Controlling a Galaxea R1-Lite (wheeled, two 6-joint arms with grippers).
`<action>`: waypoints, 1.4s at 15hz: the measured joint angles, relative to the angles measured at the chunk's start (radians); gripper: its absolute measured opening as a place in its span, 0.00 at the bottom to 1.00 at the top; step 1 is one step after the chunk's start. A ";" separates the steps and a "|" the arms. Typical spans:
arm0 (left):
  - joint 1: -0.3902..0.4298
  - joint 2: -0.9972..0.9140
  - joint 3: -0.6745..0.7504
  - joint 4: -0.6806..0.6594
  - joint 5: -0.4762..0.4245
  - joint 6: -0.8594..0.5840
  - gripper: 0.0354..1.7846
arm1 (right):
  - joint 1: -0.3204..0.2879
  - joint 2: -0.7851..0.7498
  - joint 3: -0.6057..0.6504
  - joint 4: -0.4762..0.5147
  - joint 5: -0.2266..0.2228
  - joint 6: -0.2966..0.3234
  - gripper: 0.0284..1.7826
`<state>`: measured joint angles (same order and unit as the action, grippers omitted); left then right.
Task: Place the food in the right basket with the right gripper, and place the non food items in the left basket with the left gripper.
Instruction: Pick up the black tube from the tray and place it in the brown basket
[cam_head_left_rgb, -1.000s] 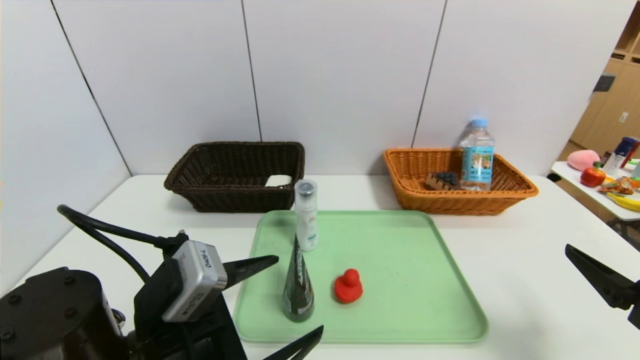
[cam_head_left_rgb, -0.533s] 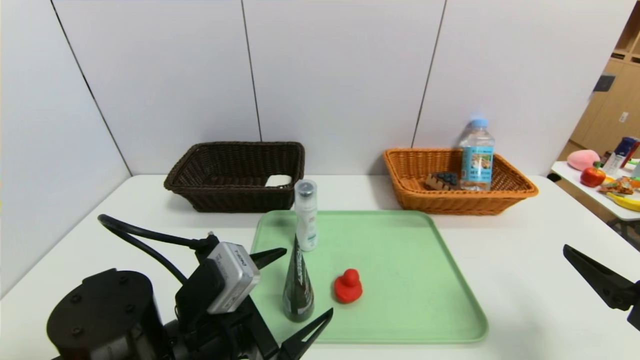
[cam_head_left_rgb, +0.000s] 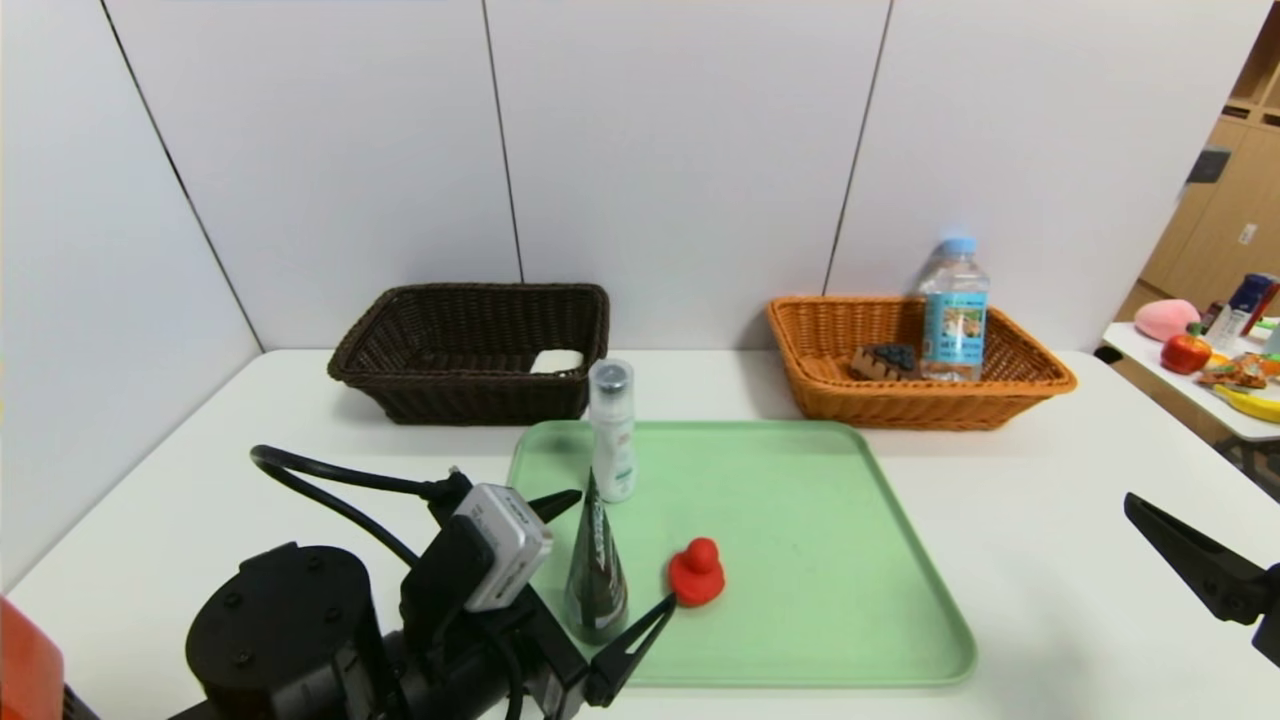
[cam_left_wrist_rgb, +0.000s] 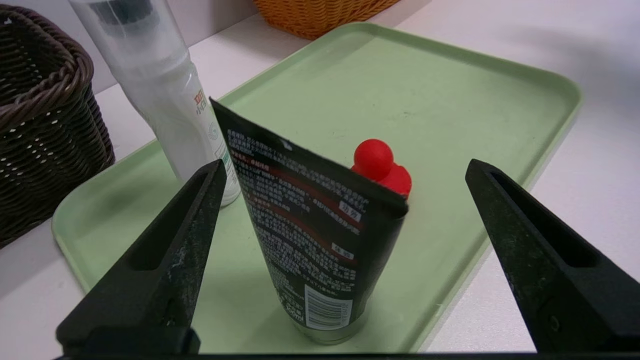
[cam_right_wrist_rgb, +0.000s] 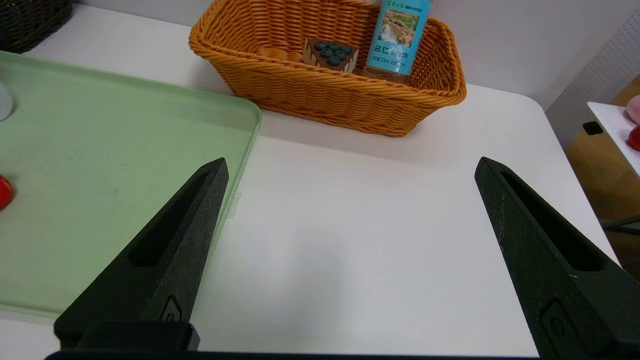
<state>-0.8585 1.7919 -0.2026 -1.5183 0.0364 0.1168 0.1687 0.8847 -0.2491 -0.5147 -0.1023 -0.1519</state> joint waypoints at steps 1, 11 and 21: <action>0.001 0.014 0.001 -0.002 0.011 -0.001 0.94 | 0.000 0.000 0.001 0.000 0.000 0.000 0.95; 0.036 0.069 -0.001 -0.003 0.035 0.004 0.94 | 0.000 -0.001 0.017 -0.002 0.006 0.001 0.95; 0.037 0.079 -0.002 -0.006 0.032 -0.001 0.16 | 0.000 -0.003 0.026 -0.001 0.011 0.017 0.95</action>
<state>-0.8211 1.8709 -0.2045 -1.5240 0.0683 0.1160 0.1683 0.8821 -0.2236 -0.5162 -0.0917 -0.1351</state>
